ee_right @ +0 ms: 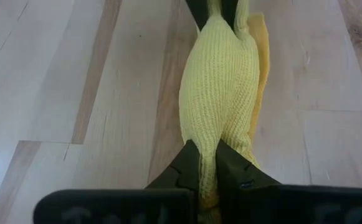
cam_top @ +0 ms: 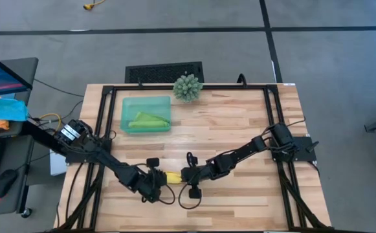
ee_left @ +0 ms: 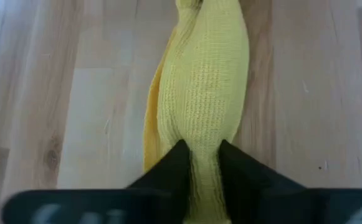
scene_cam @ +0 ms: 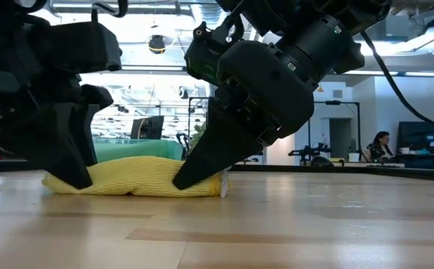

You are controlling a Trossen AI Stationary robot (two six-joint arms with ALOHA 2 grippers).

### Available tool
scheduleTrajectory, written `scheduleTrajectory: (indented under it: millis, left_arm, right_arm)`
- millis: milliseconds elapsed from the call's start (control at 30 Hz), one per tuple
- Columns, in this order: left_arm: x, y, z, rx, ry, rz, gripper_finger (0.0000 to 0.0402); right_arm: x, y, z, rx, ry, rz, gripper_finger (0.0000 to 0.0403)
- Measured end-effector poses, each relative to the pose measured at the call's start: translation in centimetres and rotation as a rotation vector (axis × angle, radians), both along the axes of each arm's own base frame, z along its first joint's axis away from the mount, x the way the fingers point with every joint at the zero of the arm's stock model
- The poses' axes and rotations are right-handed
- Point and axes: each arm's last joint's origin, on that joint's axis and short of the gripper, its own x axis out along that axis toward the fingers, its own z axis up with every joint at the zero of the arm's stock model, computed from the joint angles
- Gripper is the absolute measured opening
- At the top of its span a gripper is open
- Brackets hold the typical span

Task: Roll microfiber towels into tight, uniform cylinder then place into a basket
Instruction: Put the rolled yellow towel into the green bin

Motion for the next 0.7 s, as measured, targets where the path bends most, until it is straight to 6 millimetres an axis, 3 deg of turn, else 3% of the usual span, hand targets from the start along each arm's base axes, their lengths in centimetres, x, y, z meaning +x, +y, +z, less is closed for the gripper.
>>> scheduleTrajectory:
  millis: [133, 333, 700]
  left_arm:
    - [0.0, 0.0, 0.0, 0.033, 0.008, -0.033, 0.0016]
    - [-0.6, 0.6, 0.4, 0.075, 0.044, -0.025, 0.0023]
    - [-2.6, 2.7, 4.2, 0.163, 0.065, 0.030, 0.0016]
  right_arm:
    - [0.1, -0.3, 0.0, 0.004, -0.007, -0.006, 0.0037]
    - [1.0, -1.1, 0.5, 0.015, -0.022, -0.028, 0.0035]
    - [3.6, -3.6, 2.6, -0.104, -0.050, -0.042, 0.0034]
